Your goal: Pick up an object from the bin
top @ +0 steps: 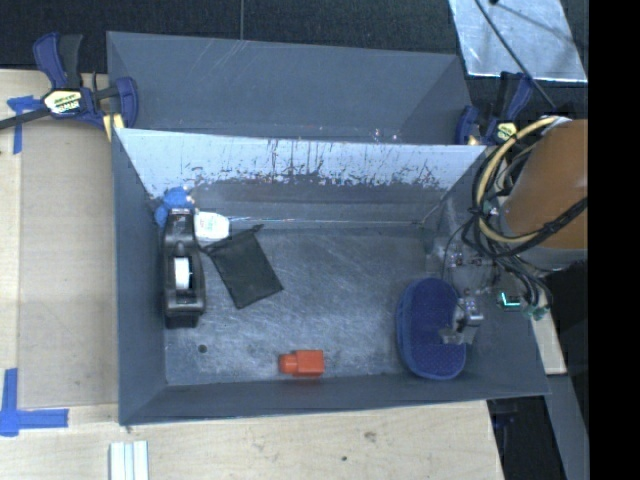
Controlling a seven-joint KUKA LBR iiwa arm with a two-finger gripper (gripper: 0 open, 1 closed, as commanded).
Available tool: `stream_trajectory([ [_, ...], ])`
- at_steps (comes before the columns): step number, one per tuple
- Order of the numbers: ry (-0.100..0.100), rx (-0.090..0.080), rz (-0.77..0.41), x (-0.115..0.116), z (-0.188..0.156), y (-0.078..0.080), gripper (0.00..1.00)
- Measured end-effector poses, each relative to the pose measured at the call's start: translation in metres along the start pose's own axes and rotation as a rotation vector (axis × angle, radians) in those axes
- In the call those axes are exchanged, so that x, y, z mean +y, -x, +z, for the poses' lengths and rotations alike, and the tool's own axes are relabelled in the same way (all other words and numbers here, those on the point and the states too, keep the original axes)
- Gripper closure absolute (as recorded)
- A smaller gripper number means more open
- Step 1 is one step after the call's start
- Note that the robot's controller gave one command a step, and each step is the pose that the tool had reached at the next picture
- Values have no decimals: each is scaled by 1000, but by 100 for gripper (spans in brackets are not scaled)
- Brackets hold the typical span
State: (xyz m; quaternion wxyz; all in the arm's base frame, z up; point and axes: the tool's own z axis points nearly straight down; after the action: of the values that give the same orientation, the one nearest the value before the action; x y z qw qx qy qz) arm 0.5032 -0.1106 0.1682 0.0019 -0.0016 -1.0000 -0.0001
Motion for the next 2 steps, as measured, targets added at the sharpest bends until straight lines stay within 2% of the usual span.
stream_trajectory([
  [1, 0, -6, -468, -8, 97, 27, 0],
  [2, -4, -30, -469, -6, 92, 34, 100],
])
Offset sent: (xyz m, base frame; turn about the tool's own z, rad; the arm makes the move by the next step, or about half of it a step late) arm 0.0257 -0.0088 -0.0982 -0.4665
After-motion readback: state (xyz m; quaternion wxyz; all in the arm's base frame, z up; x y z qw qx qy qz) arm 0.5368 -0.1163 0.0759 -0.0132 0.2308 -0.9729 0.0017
